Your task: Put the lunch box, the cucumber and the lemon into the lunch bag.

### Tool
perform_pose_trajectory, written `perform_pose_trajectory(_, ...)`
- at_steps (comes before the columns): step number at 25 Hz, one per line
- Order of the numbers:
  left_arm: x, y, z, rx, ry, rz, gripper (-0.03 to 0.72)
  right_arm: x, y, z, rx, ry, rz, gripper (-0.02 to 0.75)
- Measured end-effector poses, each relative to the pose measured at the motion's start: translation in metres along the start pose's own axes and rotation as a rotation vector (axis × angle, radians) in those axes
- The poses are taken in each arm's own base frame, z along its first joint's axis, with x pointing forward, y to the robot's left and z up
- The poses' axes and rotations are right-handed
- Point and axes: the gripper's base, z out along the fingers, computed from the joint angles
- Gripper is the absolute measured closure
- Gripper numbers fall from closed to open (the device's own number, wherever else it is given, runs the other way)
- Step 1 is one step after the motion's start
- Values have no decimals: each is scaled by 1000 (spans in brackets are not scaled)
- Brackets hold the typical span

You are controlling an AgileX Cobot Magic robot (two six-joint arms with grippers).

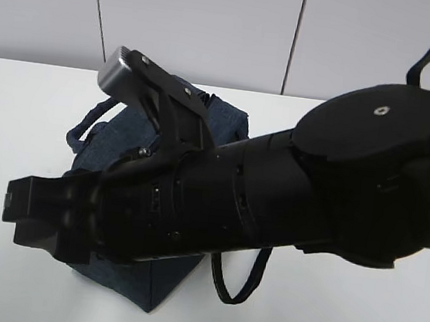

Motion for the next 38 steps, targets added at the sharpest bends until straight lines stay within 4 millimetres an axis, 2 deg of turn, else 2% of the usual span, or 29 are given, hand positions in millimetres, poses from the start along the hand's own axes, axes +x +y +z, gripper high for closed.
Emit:
perform_pose_trajectory(13, 1, 0, 0, 2, 7, -2, 304, -2, 3, -2, 4, -25, -160, 513)
perform_pose_trajectory(18, 1, 0, 0, 3, 11, -2, 305, -5, 21, -16, 58, -152, -227, 513)
perform_pose_trajectory(22, 1, 0, 0, 4, 15, -2, 305, 4, 32, -15, 102, -205, -260, 515)
perform_pose_trajectory(27, 2, 0, 0, 5, 19, -2, 305, 8, 28, -14, 164, -239, -299, 578)
perform_pose_trajectory(31, 2, -1, 0, 6, 23, -2, 305, 9, 23, -14, 194, -244, -289, 588)
perform_pose_trajectory(38, 2, -1, 0, 7, 27, -2, 305, 16, 4, -9, 350, -251, -252, 589)
